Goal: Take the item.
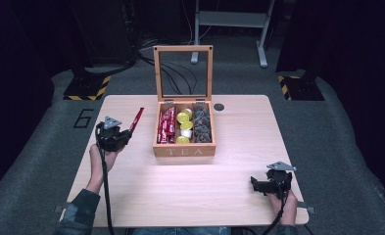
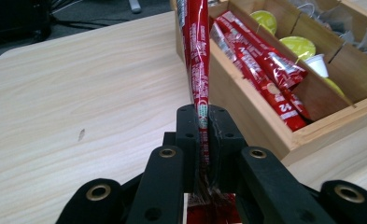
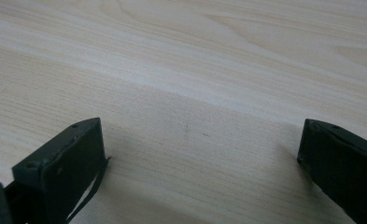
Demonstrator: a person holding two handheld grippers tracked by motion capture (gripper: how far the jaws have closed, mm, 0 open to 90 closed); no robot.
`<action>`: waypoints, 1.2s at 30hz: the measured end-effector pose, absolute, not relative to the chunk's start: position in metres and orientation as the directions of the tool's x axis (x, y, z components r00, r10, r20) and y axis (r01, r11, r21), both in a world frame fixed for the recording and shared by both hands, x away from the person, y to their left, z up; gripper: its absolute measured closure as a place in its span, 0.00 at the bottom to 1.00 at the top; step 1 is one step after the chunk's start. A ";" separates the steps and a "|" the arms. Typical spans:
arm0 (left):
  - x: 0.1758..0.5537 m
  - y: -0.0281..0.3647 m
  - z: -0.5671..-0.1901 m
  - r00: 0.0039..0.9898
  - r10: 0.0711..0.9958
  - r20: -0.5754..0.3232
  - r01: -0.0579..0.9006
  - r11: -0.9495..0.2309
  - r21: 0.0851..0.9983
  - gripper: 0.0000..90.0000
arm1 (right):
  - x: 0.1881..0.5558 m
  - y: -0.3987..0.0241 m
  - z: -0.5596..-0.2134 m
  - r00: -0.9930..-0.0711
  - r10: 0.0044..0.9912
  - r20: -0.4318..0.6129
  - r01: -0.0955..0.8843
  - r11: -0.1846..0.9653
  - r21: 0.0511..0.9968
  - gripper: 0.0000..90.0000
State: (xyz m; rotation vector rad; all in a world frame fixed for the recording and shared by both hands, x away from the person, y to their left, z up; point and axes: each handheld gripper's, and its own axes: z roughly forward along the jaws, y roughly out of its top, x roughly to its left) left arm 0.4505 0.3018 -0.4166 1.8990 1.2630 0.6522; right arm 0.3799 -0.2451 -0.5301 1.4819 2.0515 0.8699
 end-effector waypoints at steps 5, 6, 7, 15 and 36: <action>0.447 0.311 -0.423 0.362 0.932 0.000 0.552 -0.214 0.806 0.92 | 0.380 -0.245 -0.530 -0.313 0.950 -0.003 0.658 0.220 0.720 0.00; 0.447 0.313 -0.424 0.363 0.932 -0.001 0.556 -0.215 0.803 0.92 | 0.380 -0.245 -0.530 -0.312 0.950 -0.004 0.657 0.218 0.721 0.00; 0.446 0.313 -0.426 0.355 0.935 0.000 0.555 -0.211 0.804 0.93 | 0.380 -0.245 -0.530 -0.312 0.950 -0.003 0.658 0.218 0.721 0.00; 0.443 0.326 -0.439 0.328 0.944 -0.009 0.581 -0.195 0.790 0.92 | 0.380 -0.245 -0.530 -0.312 0.950 -0.004 0.658 0.218 0.721 0.00; 0.450 0.348 -0.480 0.250 0.967 -0.047 0.660 -0.134 0.739 0.93 | 0.380 -0.245 -0.530 -0.309 0.951 -0.002 0.659 0.216 0.720 0.00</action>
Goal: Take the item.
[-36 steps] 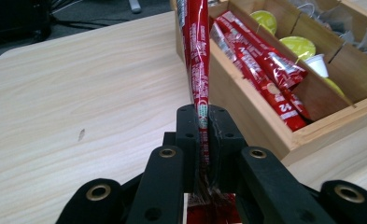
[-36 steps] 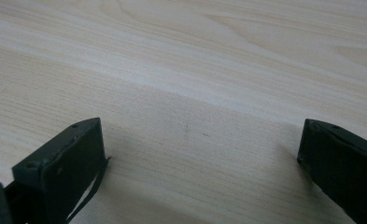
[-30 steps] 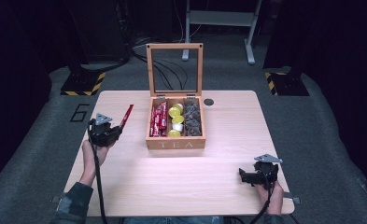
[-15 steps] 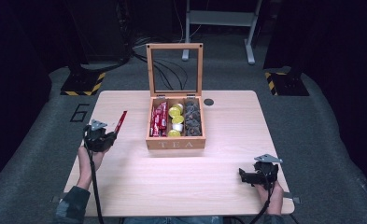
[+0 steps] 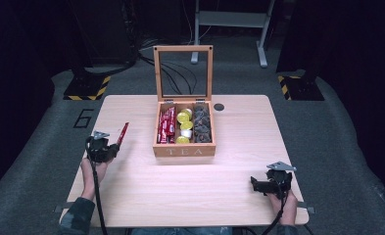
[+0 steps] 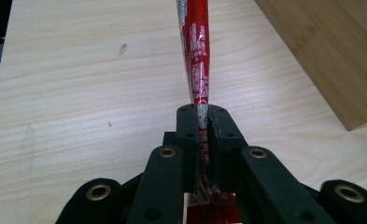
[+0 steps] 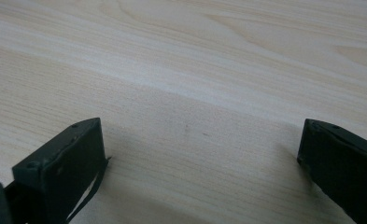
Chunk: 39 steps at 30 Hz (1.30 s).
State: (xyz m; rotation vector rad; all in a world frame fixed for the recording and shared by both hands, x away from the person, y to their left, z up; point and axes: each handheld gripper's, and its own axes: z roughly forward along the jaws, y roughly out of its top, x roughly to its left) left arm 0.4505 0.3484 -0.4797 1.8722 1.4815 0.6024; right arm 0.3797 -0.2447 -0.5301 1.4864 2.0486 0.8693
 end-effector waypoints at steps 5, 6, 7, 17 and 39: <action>0.454 0.351 -0.487 0.236 0.971 -0.047 0.682 -0.131 0.719 0.93 | 0.380 -0.245 -0.530 -0.309 0.951 -0.002 0.659 0.216 0.720 0.00; 0.455 0.352 -0.488 0.233 0.972 -0.043 0.683 -0.132 0.718 0.92 | 0.380 -0.245 -0.530 -0.309 0.951 -0.002 0.659 0.216 0.720 0.00; 0.455 0.352 -0.490 0.227 0.973 -0.048 0.690 -0.126 0.712 0.93 | 0.380 -0.245 -0.530 -0.309 0.951 -0.002 0.659 0.216 0.720 0.00; 0.463 0.362 -0.505 0.192 0.980 -0.052 0.732 -0.108 0.673 0.92 | 0.380 -0.245 -0.530 -0.309 0.951 -0.002 0.659 0.216 0.720 0.00; 0.465 0.359 -0.503 0.172 0.985 -0.013 0.725 -0.118 0.678 0.73 | 0.380 -0.245 -0.530 -0.311 0.950 -0.002 0.659 0.218 0.720 0.00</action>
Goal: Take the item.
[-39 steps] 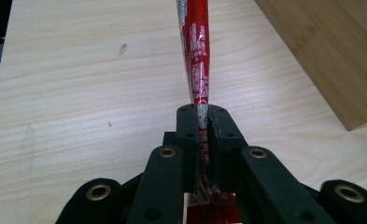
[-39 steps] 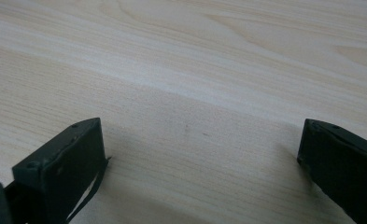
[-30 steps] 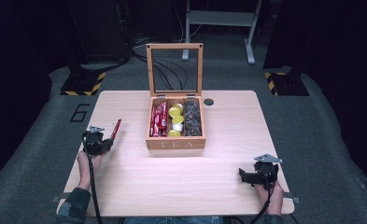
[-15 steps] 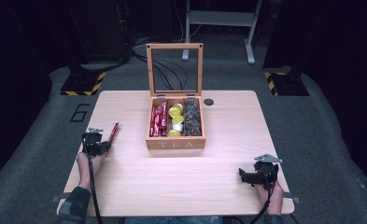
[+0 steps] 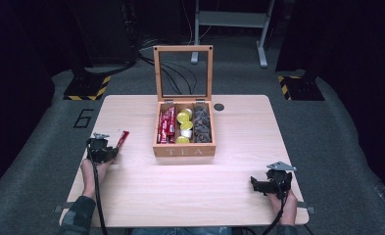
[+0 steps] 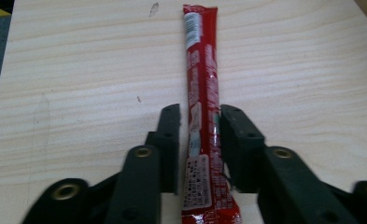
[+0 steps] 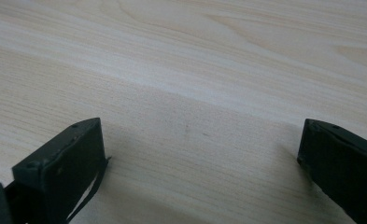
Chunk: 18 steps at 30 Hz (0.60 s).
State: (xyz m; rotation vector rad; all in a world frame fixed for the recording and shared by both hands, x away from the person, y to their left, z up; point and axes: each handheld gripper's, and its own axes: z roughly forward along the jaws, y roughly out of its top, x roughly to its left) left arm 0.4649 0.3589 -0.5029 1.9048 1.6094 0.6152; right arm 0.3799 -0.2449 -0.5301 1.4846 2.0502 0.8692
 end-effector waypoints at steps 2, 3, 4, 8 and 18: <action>0.464 0.358 -0.500 0.172 0.985 -0.004 0.726 -0.124 0.676 0.61 | 0.380 -0.245 -0.530 -0.311 0.950 -0.002 0.659 0.218 0.720 0.00; 0.463 0.357 -0.498 0.170 0.985 -0.002 0.727 -0.124 0.676 0.58 | 0.380 -0.245 -0.530 -0.311 0.950 -0.003 0.658 0.218 0.721 0.00; 0.462 0.357 -0.497 0.169 0.986 0.000 0.728 -0.126 0.674 0.53 | 0.380 -0.245 -0.530 -0.312 0.950 -0.003 0.659 0.218 0.720 0.00; 0.455 0.356 -0.489 0.184 0.983 0.003 0.714 -0.136 0.687 0.37 | 0.380 -0.245 -0.530 -0.311 0.951 -0.003 0.659 0.218 0.720 0.00; 0.430 0.349 -0.468 0.249 0.967 0.056 0.660 -0.212 0.721 0.19 | 0.380 -0.245 -0.530 -0.310 0.951 -0.003 0.660 0.217 0.719 0.00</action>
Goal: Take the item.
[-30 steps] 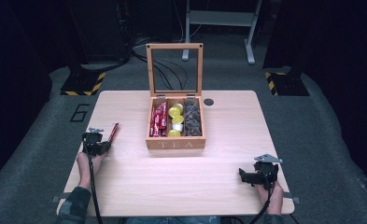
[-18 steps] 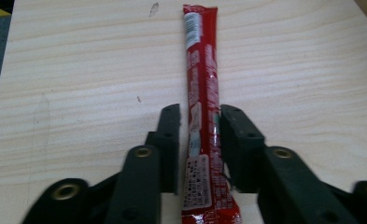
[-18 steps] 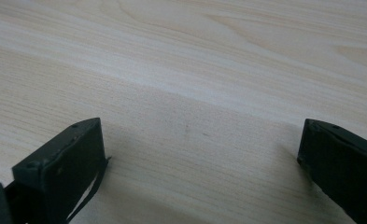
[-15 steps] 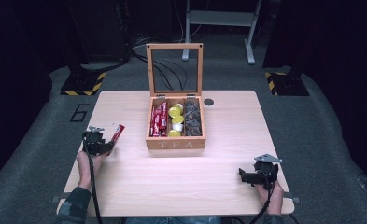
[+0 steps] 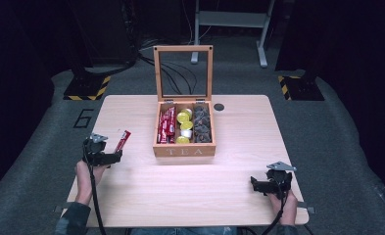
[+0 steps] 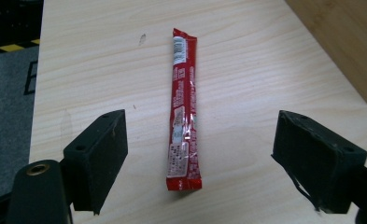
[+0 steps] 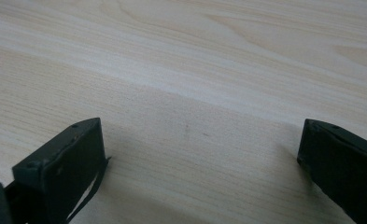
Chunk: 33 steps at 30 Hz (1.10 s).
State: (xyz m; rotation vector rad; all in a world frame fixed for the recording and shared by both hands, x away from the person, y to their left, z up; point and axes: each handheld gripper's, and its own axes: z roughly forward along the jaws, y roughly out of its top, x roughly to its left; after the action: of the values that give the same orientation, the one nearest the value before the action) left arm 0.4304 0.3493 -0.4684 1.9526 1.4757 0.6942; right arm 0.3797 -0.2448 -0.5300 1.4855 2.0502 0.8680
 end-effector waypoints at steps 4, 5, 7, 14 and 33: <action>0.419 0.349 -0.462 0.259 0.963 0.073 0.638 -0.227 0.736 0.17 | 0.380 -0.245 -0.530 -0.311 0.950 -0.003 0.660 0.219 0.719 0.00; 0.416 0.349 -0.461 0.258 0.964 0.067 0.636 -0.221 0.740 0.17 | 0.380 -0.245 -0.530 -0.311 0.951 -0.003 0.660 0.218 0.719 0.00; 0.410 0.351 -0.460 0.265 0.962 0.064 0.629 -0.223 0.745 0.17 | 0.380 -0.245 -0.530 -0.310 0.951 -0.002 0.660 0.217 0.719 0.00; 0.386 0.359 -0.462 0.261 0.964 0.050 0.617 -0.206 0.759 0.16 | 0.380 -0.245 -0.530 -0.310 0.951 -0.003 0.661 0.218 0.718 0.00; 0.346 0.376 -0.506 0.235 0.971 0.035 0.639 -0.181 0.748 0.15 | 0.379 -0.244 -0.530 -0.307 0.952 -0.003 0.661 0.215 0.719 0.00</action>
State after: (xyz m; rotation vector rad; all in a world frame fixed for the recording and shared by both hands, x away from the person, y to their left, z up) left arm 0.3459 0.3757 -0.5063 1.9021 1.4730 0.7025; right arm 0.3794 -0.2444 -0.5300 1.4888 2.0470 0.8666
